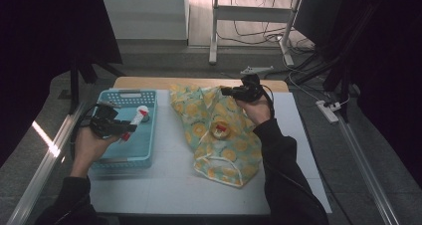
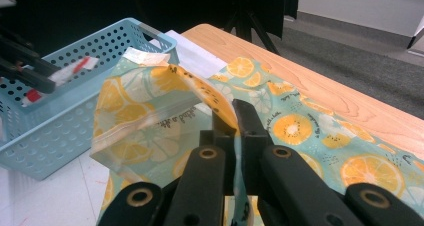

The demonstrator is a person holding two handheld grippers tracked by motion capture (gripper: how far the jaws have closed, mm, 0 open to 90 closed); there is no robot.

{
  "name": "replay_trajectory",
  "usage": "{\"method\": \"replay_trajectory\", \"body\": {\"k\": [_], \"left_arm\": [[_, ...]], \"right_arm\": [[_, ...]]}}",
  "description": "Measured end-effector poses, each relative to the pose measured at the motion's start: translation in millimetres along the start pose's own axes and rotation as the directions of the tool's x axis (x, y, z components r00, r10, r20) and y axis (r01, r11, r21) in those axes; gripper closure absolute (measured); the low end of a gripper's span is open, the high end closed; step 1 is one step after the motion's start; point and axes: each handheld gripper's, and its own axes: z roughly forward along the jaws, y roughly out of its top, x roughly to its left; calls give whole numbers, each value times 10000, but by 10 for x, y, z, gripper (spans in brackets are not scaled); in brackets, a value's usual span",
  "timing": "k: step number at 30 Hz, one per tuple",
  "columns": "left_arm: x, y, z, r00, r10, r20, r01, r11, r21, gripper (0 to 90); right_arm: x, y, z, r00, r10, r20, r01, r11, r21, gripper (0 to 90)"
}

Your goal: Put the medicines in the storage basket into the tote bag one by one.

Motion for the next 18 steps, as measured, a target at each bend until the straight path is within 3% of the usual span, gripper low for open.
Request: {"method": "replay_trajectory", "body": {"k": [10, 18], "left_arm": [[-336, 173, -90, 9945, 807, 660, -762, 9947, -690, 707], [-681, 388, -5, 9790, 1571, 1300, -1479, 9860, -772, 707]], "right_arm": [[-6, 11, -15, 10000, 9, 29, -9, 10000, -24, 894], [2, 34, -19, 10000, -8, 33, 9, 10000, -94, 894]]}}
